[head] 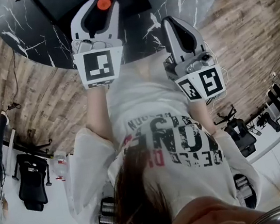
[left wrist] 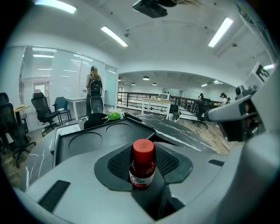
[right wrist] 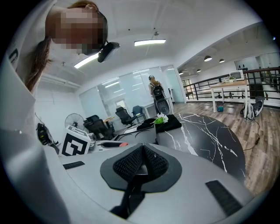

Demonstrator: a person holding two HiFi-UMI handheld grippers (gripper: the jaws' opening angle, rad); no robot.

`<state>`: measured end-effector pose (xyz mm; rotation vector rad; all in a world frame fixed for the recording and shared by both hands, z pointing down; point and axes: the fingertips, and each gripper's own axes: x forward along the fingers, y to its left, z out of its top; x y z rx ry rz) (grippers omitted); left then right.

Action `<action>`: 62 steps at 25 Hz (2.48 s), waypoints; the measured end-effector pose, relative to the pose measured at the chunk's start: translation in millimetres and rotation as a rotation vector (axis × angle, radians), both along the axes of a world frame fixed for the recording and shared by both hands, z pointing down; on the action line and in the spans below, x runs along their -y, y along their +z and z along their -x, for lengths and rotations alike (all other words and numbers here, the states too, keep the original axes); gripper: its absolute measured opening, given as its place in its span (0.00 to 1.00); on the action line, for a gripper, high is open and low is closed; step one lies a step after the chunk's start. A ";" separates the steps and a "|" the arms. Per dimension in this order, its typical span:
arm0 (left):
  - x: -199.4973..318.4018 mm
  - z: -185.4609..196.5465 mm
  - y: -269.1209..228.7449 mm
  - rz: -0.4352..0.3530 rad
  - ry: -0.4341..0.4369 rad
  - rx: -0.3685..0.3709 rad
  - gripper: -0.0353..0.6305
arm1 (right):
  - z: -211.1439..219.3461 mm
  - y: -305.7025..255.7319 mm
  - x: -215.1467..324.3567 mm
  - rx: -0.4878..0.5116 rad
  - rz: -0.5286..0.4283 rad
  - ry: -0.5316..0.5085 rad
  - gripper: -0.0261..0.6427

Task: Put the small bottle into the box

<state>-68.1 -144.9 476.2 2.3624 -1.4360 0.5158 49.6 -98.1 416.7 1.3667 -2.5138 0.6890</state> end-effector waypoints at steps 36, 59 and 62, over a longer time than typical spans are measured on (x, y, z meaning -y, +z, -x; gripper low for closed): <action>-10.9 -4.8 5.1 0.024 0.028 0.028 0.27 | -1.9 0.6 -5.1 0.012 0.006 0.006 0.05; -9.8 -7.6 3.3 0.037 0.000 -0.005 0.40 | -6.5 -1.7 -5.5 0.013 0.006 0.019 0.05; -9.4 -6.7 1.8 0.034 0.001 -0.001 0.40 | -6.8 -0.6 -4.8 0.012 0.008 0.019 0.05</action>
